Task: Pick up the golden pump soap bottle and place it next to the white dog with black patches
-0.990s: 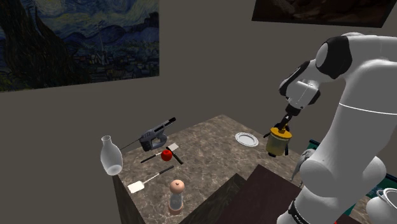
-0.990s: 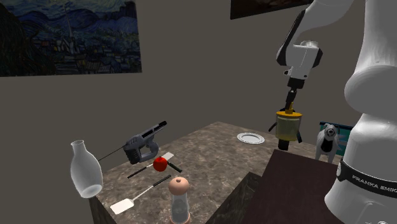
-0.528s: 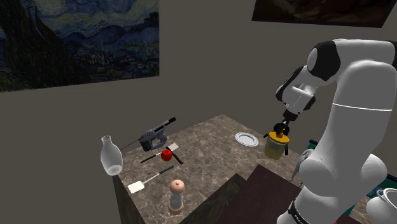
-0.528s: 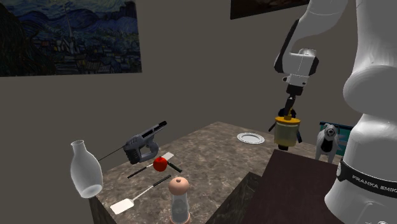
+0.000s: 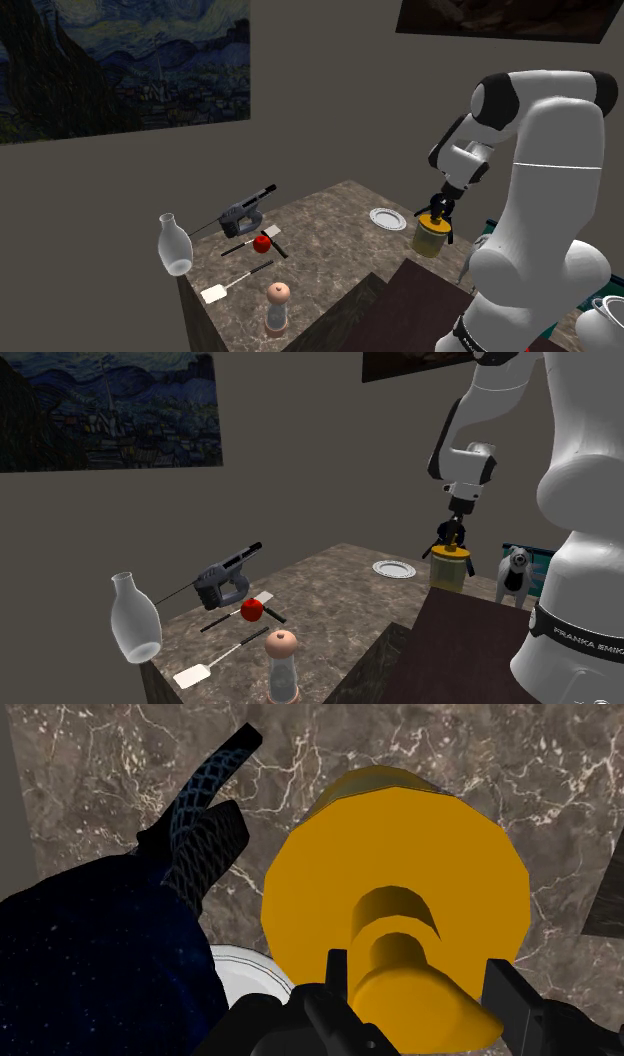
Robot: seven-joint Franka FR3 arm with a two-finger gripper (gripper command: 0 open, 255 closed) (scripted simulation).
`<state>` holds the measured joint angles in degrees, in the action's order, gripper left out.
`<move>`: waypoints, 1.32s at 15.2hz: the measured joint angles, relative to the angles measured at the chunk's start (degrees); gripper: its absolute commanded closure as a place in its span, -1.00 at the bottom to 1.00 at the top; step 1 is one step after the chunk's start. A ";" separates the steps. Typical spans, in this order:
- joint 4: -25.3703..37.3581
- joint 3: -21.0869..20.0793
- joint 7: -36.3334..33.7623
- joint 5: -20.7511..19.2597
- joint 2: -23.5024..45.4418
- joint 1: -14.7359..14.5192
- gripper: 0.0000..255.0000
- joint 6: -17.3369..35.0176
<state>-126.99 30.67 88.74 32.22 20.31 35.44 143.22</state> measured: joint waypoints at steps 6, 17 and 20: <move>0.62 -2.75 3.57 4.53 4.22 2.04 1.00 2.76; 1.58 -5.46 6.64 8.44 8.09 4.04 1.00 5.17; 1.58 -5.46 6.65 8.44 8.08 4.04 -1.00 5.18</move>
<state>-125.40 25.21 95.38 40.65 28.38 39.48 148.40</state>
